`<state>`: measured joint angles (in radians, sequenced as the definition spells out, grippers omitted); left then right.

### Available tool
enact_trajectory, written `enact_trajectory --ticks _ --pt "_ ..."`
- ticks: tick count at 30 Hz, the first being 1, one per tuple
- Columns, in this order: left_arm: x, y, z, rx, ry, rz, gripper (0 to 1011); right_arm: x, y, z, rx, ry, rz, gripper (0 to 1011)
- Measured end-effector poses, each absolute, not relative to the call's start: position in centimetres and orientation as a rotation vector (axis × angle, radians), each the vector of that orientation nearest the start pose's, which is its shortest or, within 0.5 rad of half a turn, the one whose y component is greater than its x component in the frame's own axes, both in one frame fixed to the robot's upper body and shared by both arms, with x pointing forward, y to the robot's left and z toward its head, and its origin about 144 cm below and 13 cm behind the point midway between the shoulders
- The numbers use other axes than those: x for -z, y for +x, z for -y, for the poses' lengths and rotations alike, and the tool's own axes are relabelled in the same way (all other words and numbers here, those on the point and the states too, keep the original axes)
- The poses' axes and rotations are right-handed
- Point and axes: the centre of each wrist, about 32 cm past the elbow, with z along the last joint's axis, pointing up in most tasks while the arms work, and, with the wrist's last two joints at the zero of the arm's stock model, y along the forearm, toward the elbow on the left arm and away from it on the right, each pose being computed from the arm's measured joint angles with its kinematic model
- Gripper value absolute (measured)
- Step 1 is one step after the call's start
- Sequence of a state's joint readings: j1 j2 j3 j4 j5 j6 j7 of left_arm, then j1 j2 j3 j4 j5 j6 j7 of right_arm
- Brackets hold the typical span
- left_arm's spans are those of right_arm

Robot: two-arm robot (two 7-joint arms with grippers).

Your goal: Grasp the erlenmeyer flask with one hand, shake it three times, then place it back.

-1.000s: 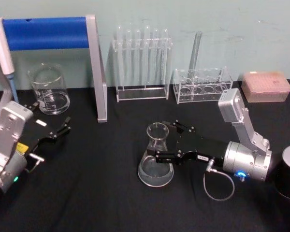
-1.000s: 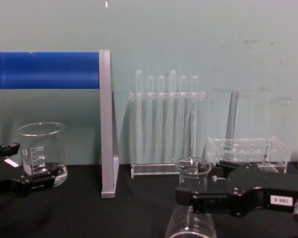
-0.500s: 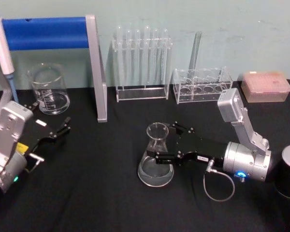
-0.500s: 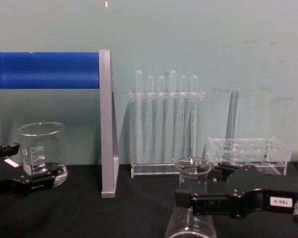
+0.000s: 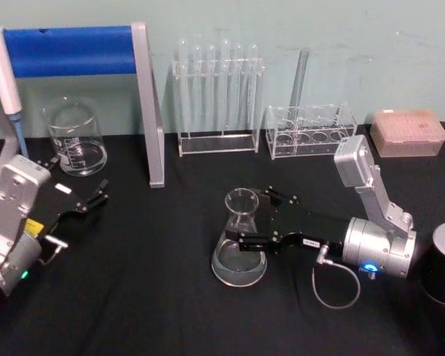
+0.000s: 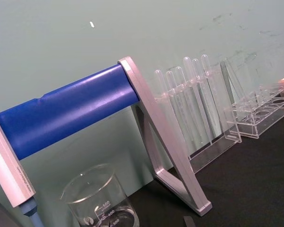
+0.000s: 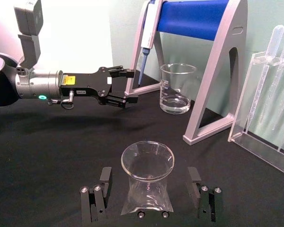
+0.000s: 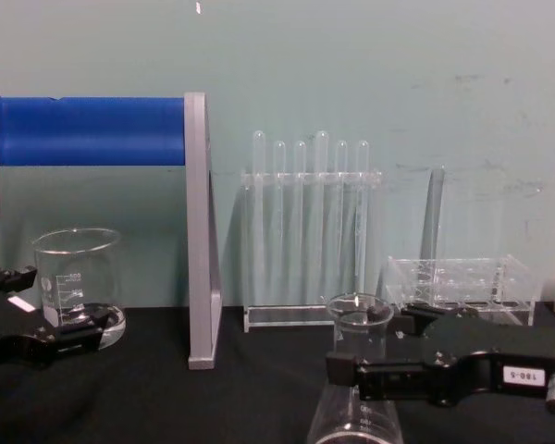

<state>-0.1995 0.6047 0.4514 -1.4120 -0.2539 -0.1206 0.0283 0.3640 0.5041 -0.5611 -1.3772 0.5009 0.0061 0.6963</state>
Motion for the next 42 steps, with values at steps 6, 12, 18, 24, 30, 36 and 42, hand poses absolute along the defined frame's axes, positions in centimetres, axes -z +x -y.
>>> enact_trajectory --ticks 6,12,18,24,30,36,42 --pt "-113.98 48.86 -30.97 -1.248 0.304 0.285 1000 -116.63 52.64 25.19 0.494 -0.151 -0.018 911" --pt "-113.98 48.86 -30.96 -1.248 0.304 0.285 1001 -116.64 52.63 25.19 0.495 -0.151 -0.018 776" --pt "-113.98 48.86 -30.96 -1.248 0.304 0.285 1001 -116.63 52.63 25.19 0.495 -0.151 -0.017 542" --pt "-113.98 48.86 -30.97 -1.248 0.304 0.285 1001 -116.63 52.63 25.19 0.495 -0.151 -0.017 453" --pt "-113.98 48.86 -30.97 -1.248 0.304 0.285 1001 -116.63 52.63 25.19 0.495 -0.151 -0.017 453" --pt "-113.98 48.86 -30.97 -1.248 0.304 0.285 1001 -116.63 52.63 25.19 0.495 -0.151 -0.017 453" --pt "-113.98 48.86 -30.97 -1.248 0.304 0.285 1001 -116.59 52.59 25.25 0.505 -0.146 -0.022 453"
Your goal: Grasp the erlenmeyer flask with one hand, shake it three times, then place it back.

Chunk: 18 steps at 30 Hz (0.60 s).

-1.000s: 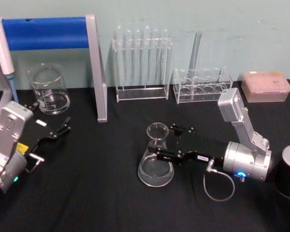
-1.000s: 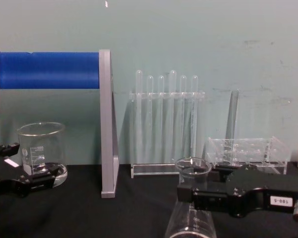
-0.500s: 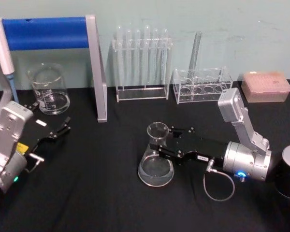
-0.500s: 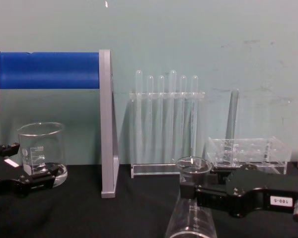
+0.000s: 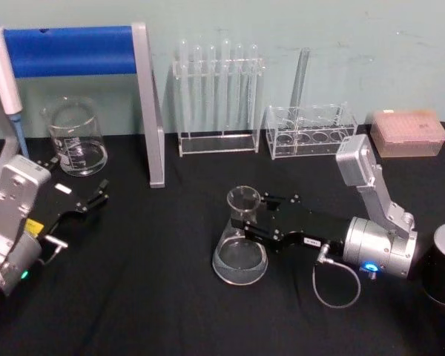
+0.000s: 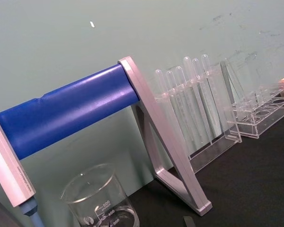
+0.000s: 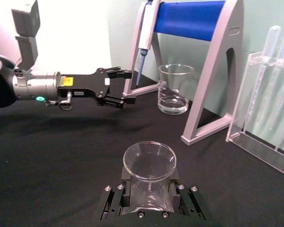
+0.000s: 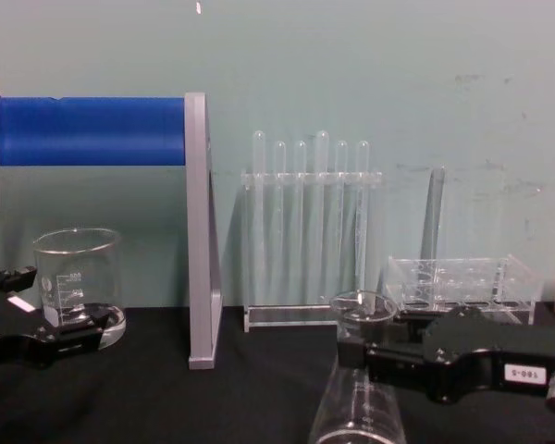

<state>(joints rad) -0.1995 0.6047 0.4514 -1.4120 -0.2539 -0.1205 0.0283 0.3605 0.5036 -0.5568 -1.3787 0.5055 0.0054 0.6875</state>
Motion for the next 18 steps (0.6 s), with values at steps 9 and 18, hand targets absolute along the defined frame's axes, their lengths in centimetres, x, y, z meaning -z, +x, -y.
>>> enact_trajectory --ticks 9,18 --pt "-114.0 48.9 -31.0 -1.248 0.304 0.285 1001 -117.9 51.9 24.8 0.560 -0.057 -0.057 453" --pt "-114.0 48.9 -31.0 -1.248 0.304 0.285 1001 -121.5 50.1 23.2 0.715 -0.023 -0.027 453"
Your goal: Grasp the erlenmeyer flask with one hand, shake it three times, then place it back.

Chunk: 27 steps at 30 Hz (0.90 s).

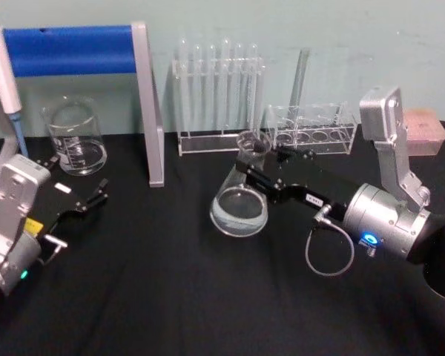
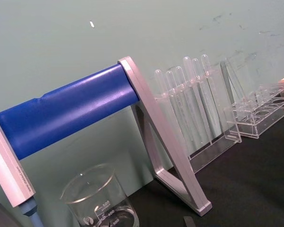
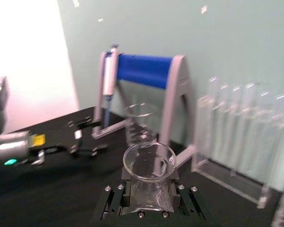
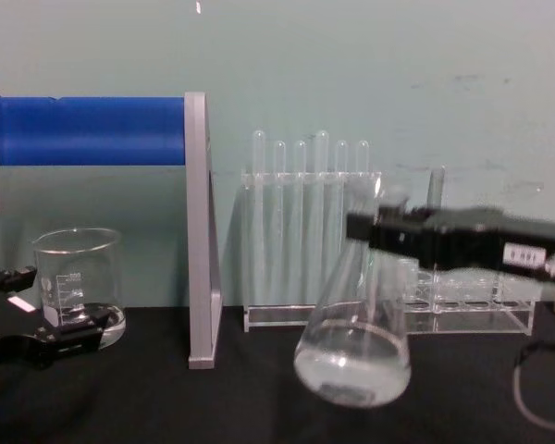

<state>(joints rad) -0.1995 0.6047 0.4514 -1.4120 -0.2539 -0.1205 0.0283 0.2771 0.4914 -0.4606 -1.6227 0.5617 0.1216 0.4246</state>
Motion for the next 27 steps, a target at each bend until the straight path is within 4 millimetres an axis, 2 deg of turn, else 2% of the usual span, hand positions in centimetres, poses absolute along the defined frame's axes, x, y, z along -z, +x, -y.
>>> enact_trajectory --ticks 7,12,27 --pt "-114.0 48.9 -31.0 -1.248 0.304 0.285 1001 -123.2 48.6 22.9 0.867 -0.031 0.033 453" --pt "-114.0 48.9 -31.0 -1.248 0.304 0.285 1001 -123.4 47.6 23.3 0.979 -0.026 0.039 453" --pt "-114.0 48.9 -31.0 -1.248 0.304 0.285 1001 -123.4 46.5 23.6 1.053 -0.051 0.038 453"
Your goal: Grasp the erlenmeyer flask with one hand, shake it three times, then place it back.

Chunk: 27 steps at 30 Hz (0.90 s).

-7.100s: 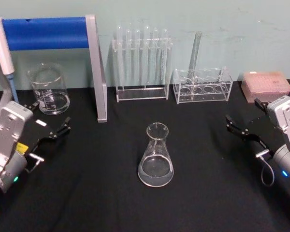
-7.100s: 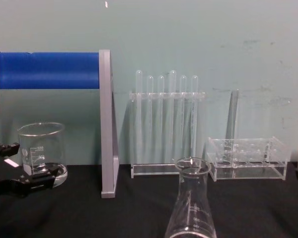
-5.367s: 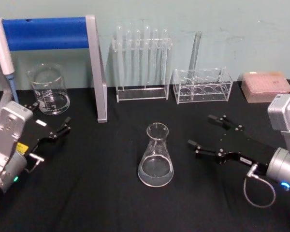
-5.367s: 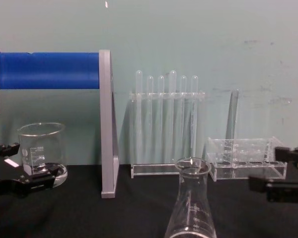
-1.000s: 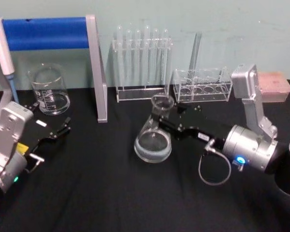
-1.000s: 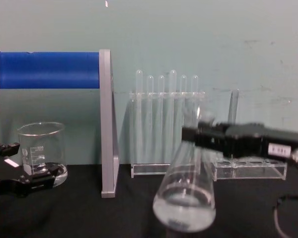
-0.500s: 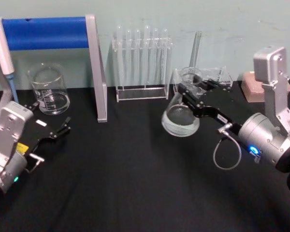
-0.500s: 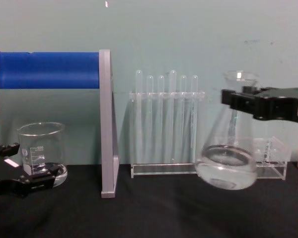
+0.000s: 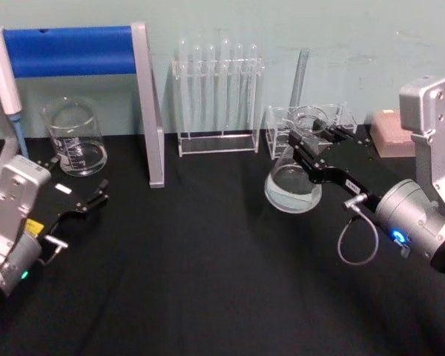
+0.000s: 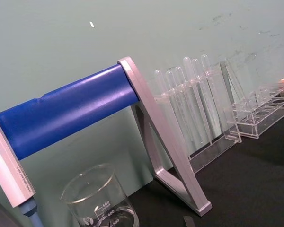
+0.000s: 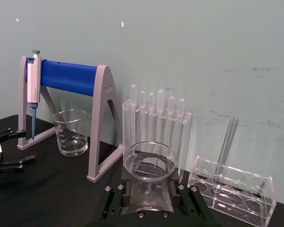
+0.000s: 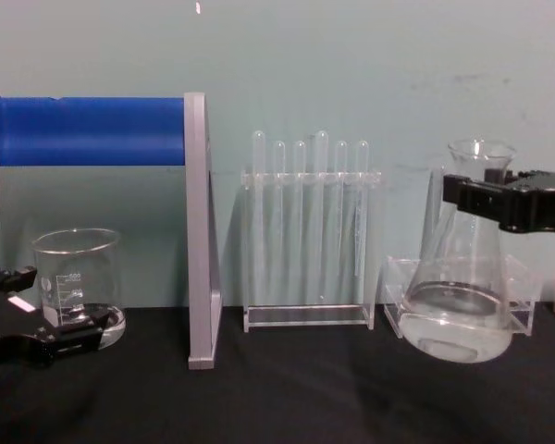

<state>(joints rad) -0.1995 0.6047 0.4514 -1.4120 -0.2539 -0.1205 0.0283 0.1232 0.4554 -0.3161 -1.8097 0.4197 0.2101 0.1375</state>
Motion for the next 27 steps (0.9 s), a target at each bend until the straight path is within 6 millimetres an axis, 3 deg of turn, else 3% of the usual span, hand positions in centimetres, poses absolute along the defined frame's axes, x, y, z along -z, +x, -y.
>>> enact_trajectory --ticks 10,20,27 --pt "-114.0 48.9 -31.0 -1.248 0.304 0.285 1001 -123.5 46.9 22.5 0.998 -0.060 0.033 453" --pt "-114.0 48.9 -31.0 -1.248 0.305 0.285 1001 -123.5 48.9 18.5 0.759 -0.065 0.038 453" --pt "-114.0 48.9 -31.0 -1.248 0.304 0.285 1001 -123.4 49.3 16.8 0.661 -0.064 0.040 453"
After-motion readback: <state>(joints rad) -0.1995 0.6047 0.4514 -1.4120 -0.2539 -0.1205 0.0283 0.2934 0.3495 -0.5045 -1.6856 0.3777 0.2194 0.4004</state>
